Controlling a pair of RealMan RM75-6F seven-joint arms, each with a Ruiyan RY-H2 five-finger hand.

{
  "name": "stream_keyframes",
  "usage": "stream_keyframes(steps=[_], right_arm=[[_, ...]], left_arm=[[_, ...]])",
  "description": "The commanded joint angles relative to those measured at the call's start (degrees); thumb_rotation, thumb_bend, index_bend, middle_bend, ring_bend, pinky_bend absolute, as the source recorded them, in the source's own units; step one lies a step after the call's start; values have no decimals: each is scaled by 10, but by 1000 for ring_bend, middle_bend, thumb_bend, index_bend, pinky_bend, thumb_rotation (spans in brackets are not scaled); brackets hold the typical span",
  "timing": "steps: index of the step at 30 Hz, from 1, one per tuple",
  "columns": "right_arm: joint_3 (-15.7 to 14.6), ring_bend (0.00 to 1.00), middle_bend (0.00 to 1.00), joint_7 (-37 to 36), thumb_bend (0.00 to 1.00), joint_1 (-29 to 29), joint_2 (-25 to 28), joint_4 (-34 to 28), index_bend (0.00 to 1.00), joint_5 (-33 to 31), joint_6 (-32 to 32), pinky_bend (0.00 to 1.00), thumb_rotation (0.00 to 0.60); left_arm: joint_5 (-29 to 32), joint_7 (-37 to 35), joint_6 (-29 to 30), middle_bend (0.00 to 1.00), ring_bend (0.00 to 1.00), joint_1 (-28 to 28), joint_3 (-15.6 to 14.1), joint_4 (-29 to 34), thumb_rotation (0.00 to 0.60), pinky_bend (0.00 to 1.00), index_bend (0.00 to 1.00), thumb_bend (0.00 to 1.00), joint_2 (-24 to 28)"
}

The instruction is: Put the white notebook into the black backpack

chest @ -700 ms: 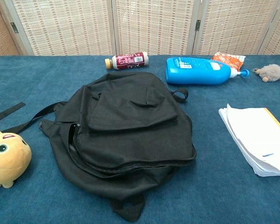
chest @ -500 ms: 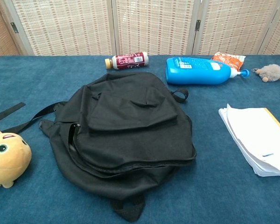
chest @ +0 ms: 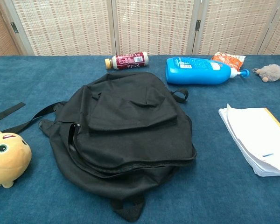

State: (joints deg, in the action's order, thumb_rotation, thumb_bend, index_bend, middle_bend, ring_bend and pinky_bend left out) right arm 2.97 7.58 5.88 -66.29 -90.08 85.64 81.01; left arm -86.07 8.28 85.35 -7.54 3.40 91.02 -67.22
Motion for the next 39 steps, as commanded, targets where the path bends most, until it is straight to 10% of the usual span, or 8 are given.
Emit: stream_keyframes(steps=[1, 39], right_arm=[[-2, 153, 75, 15, 341, 10, -7, 9, 37, -13, -23, 152, 600], [-3, 1, 0, 8, 237, 119, -163, 230, 0, -81, -223, 11, 600]], left_arm=[[-1, -1, -1, 167, 174, 0, -1, -1, 600, 56, 163, 220, 0], [4, -5, -9, 167, 174, -4, -1, -10, 600, 55, 158, 217, -11]])
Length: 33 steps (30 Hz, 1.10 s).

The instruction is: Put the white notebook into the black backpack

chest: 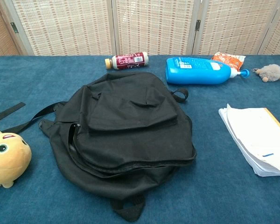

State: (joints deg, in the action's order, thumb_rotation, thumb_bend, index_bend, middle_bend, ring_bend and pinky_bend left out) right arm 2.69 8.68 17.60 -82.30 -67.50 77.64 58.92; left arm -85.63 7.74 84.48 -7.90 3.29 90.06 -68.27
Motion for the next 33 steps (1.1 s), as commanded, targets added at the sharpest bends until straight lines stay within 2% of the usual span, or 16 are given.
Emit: stream_keyframes(steps=[1, 28, 33], right_arm=[[-1, 1, 0, -5, 237, 3, -5, 5, 0, -1, -3, 12, 600], [-14, 2, 0, 25, 238, 58, -44, -42, 0, 61, -5, 12, 600], [-21, 20, 0, 15, 237, 60, -32, -51, 0, 85, 18, 15, 600]], left_arm=[[0, 0, 0, 167, 173, 0, 0, 0, 600, 55, 158, 217, 0], [6, -14, 1, 167, 174, 5, -2, -19, 600, 54, 158, 218, -6], [4, -15, 3, 167, 174, 5, -2, -18, 600, 54, 158, 218, -5]])
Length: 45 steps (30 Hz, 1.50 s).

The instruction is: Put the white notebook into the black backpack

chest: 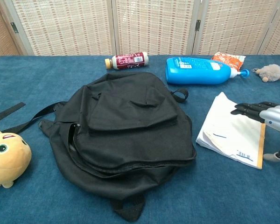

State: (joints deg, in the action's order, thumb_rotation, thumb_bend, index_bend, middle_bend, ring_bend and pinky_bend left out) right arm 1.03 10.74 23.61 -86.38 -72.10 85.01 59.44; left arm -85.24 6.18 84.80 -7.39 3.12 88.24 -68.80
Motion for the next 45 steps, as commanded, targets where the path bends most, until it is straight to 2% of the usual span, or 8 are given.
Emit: stream_keyframes(steps=[1, 8, 10, 15, 20, 35, 45], right_arm=[[-6, 23, 0, -7, 237, -1, 14, -6, 0, 14, 17, 17, 600], [-19, 56, 40, -25, 237, -10, 38, -7, 0, 38, 46, 34, 600], [-23, 74, 64, -36, 267, -14, 34, 9, 8, 48, 60, 44, 600], [-29, 102, 105, -62, 440, -18, 10, 55, 64, 64, 81, 74, 600], [-32, 110, 114, -77, 476, -20, -10, 89, 71, 71, 90, 78, 600], [-50, 110, 123, -111, 477, -23, -66, 182, 72, 89, 96, 78, 600], [-52, 109, 123, -126, 477, -20, -83, 209, 72, 90, 94, 78, 600]], left_arm=[[0, 1, 0, 167, 173, 0, 0, 1, 600, 54, 158, 218, 0], [-3, 6, -1, 167, 173, -2, 0, 7, 600, 54, 158, 217, 1], [-5, 9, 0, 167, 173, -3, 0, 11, 600, 54, 158, 217, 0], [-7, 15, 2, 167, 174, -2, 0, 19, 600, 54, 158, 218, 3], [-7, 17, 4, 166, 173, -1, 0, 23, 600, 54, 158, 218, 7], [-6, 21, 1, 167, 173, -3, 0, 26, 600, 53, 157, 218, 6], [-5, 20, 0, 167, 173, -2, 0, 24, 600, 52, 156, 217, 4]])
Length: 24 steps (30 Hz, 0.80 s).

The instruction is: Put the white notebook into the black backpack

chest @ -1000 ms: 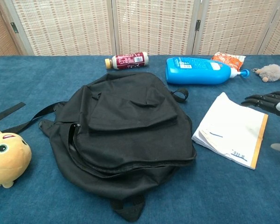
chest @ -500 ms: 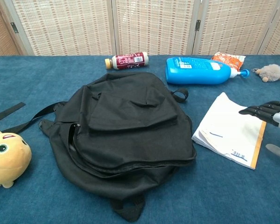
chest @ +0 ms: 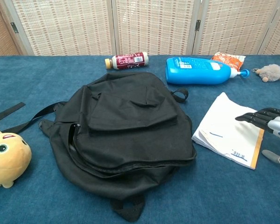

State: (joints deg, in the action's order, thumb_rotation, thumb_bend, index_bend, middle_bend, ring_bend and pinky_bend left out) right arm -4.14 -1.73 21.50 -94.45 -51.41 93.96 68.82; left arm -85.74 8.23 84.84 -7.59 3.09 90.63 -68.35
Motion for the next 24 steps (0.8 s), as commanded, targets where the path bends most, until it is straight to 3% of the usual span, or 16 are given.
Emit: stream_keyframes(steps=[1, 24], right_arm=[[0, 109, 123, -2, 477, 1, -3, 3, 72, 0, -1, 78, 600], [9, 123, 138, 1, 477, 20, -14, 6, 120, -4, -12, 78, 600]], left_arm=[[0, 0, -1, 167, 173, 0, 0, 0, 600, 52, 156, 218, 0], [1, -7, 1, 166, 173, 1, 0, -8, 600, 52, 155, 218, -2]])
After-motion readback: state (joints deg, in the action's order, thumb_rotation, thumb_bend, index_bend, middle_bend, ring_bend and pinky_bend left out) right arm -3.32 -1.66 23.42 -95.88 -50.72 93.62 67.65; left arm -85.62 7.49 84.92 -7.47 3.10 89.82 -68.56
